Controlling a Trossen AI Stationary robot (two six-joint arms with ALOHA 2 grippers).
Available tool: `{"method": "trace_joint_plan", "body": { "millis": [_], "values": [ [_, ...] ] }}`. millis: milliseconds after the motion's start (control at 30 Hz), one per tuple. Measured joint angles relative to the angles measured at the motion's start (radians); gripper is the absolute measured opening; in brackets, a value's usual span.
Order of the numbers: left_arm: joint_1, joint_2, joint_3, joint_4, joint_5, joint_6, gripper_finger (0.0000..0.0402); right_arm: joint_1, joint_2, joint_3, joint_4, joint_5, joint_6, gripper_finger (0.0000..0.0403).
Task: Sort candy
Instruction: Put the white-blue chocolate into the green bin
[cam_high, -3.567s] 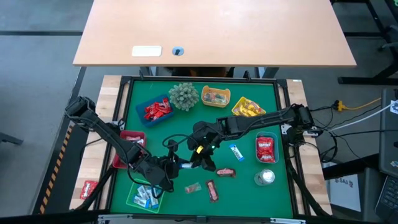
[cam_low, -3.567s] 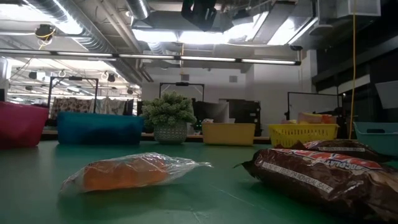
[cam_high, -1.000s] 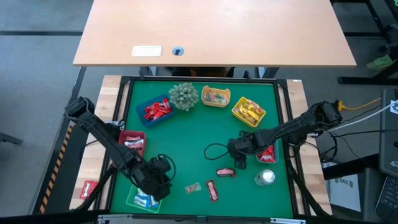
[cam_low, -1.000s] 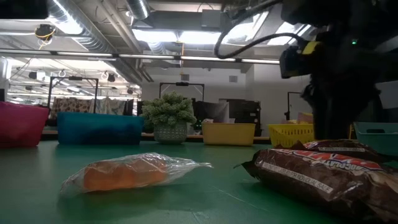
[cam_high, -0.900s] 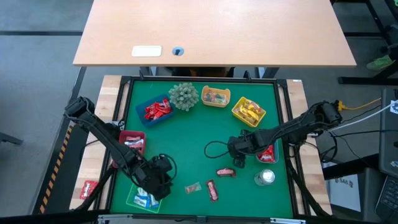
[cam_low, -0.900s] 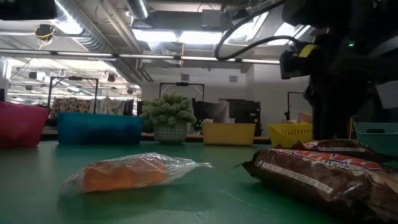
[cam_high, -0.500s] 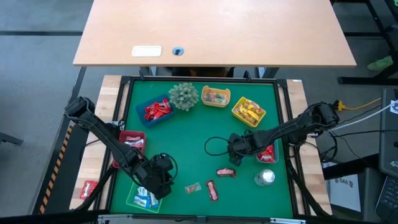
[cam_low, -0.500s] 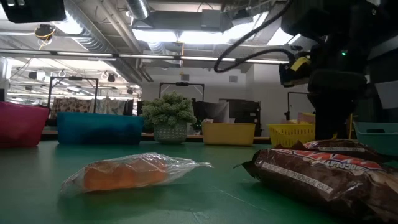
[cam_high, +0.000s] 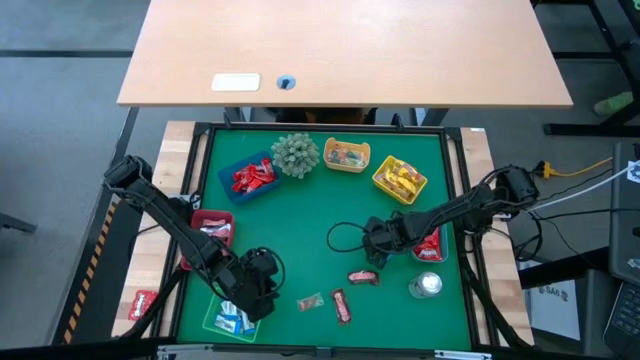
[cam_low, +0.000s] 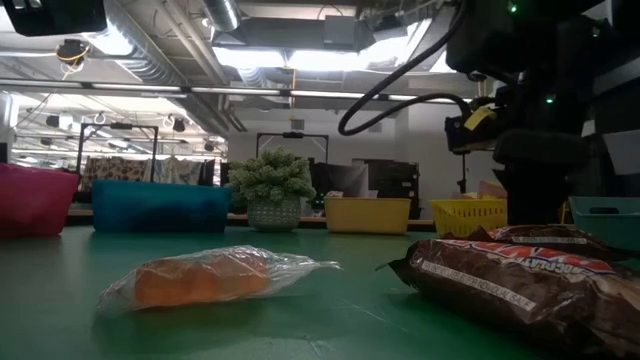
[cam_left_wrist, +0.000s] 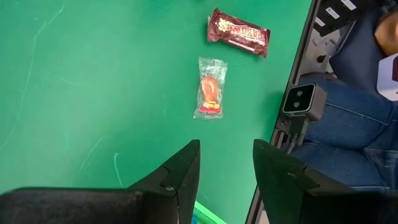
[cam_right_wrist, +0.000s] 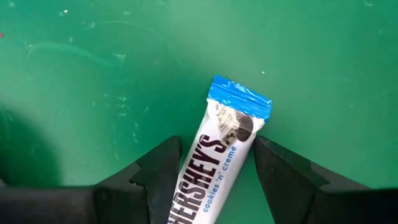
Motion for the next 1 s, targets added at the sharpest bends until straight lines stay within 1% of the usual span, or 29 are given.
{"method": "trace_joint_plan", "body": {
  "millis": [133, 200, 333, 500, 600, 733, 867, 1000],
  "values": [
    [0.0, 0.0, 0.0, 0.0, -0.001, 0.009, 0.0135, 0.0, 0.001, 0.0, 0.0, 0.0, 0.0, 0.0206],
    [0.0, 0.0, 0.0, 0.0, -0.007, 0.026, 0.0135, 0.0, 0.001, 0.0, 0.001, -0.001, -0.003, 0.0199],
    [0.0, 0.0, 0.0, 0.004, -0.071, 0.089, 0.0135, 0.0, 0.002, 0.0, 0.007, -0.008, -0.025, 0.0165],
    [0.0, 0.0, 0.0, 0.029, -0.154, 0.234, 0.0135, 0.0, 0.002, -0.001, 0.009, -0.01, -0.044, 0.0118],
    [0.0, 0.0, 0.0, 0.031, -0.203, 0.297, 0.0135, 0.0, 0.002, -0.002, 0.017, -0.02, -0.056, 0.0102],
    [0.0, 0.0, 0.0, 0.031, -0.235, 0.343, 0.0135, -0.001, 0.003, -0.003, 0.026, -0.032, -0.058, 0.0102],
    [0.0, 0.0, 0.0, 0.035, -0.238, 0.367, 0.0135, -0.001, 0.004, 0.006, 0.022, -0.034, -0.059, 0.0114],
    [0.0, 0.0, 0.0, 0.059, -0.238, 0.395, 0.0135, -0.001, 0.01, 0.035, 0.032, -0.049, -0.086, 0.0114]
  ]
}}
